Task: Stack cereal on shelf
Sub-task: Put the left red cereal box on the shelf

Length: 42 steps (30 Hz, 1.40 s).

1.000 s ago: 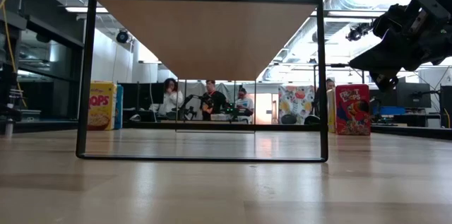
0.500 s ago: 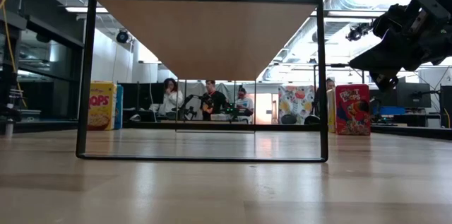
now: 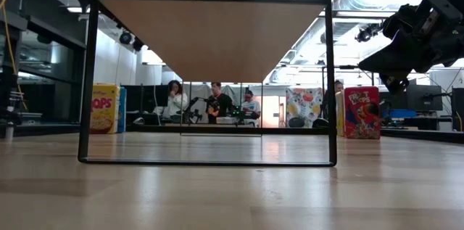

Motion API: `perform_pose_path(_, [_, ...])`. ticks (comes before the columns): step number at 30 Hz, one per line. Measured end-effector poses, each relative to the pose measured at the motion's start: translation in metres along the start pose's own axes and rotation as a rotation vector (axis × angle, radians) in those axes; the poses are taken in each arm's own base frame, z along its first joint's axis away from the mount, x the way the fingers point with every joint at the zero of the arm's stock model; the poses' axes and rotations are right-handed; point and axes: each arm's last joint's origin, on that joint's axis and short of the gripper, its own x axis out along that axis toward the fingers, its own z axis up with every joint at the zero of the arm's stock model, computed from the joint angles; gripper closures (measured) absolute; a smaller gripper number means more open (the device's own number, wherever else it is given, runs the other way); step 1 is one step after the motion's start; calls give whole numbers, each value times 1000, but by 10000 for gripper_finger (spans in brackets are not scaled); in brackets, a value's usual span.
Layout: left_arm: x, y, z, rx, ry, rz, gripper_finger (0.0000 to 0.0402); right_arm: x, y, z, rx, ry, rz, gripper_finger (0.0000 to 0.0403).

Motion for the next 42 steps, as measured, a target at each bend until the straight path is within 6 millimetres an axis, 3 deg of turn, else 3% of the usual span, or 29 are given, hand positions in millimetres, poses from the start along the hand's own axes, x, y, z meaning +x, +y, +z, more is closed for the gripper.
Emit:
perform_pose_path(10, [-1, -8, -4, -77, 46, -64, 401, 0, 0, 0, 0, 0, 0, 402])
perform_pose_path(22, [-9, -36, -9, -162, 79, -160, 401, 0, 0, 0, 0, 0, 0, 402])
perform_pose_path(33, [-25, -43, -17, -160, 139, -50, 401, 0, 0, 0, 0, 0, 0, 402])
perform_pose_path(39, [-35, -68, -16, -163, 38, -168, 401, 0, 0, 0, 0, 0, 0, 402])
perform_pose_path(42, [-37, -83, -25, -196, -36, -245, 401, 0, 0, 0, 0, 0, 0, 402])
